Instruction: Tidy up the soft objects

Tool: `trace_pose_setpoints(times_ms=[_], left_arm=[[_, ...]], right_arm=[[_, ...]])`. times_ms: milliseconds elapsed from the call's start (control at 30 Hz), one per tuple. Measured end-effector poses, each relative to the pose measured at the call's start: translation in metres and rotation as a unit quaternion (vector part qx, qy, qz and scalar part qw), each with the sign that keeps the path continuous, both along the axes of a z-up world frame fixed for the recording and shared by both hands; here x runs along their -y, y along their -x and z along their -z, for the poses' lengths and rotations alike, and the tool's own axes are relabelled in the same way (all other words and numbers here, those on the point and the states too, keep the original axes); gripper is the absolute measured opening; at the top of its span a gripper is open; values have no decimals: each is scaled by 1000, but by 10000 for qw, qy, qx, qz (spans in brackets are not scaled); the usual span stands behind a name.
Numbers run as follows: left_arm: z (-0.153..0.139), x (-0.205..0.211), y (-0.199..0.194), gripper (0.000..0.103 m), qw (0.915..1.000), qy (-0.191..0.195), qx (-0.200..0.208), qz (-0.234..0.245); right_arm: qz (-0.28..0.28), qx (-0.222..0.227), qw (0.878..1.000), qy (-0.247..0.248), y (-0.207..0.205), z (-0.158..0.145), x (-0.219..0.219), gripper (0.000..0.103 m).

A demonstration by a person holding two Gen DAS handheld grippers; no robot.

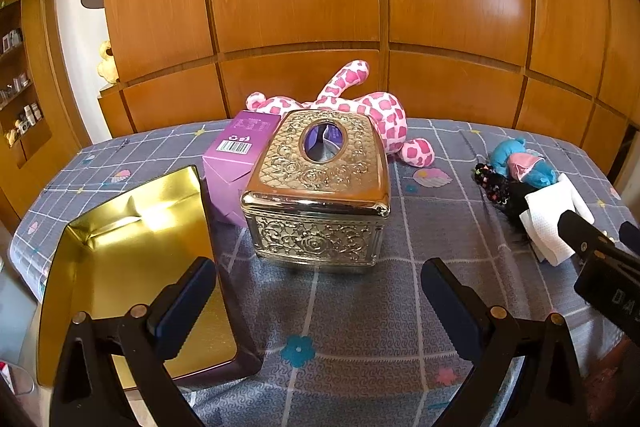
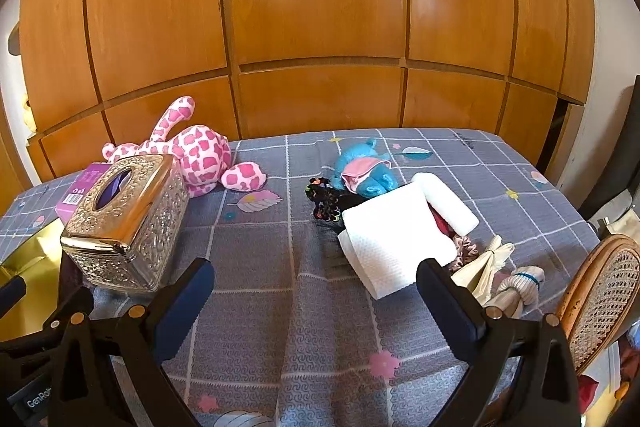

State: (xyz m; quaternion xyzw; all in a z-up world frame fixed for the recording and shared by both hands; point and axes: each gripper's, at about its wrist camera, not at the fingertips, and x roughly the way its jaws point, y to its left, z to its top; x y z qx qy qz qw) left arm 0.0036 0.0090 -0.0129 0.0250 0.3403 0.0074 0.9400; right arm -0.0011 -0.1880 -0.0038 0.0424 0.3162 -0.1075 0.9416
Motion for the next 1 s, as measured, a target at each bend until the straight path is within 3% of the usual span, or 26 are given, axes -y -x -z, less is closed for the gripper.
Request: trace_pose_setpoints(times_ms=[1000], left_arm=[[-12,2,-2,103,9999,-30,30,131]], right_arm=[[308,-11,9992,-273,-1,-7,38,103]])
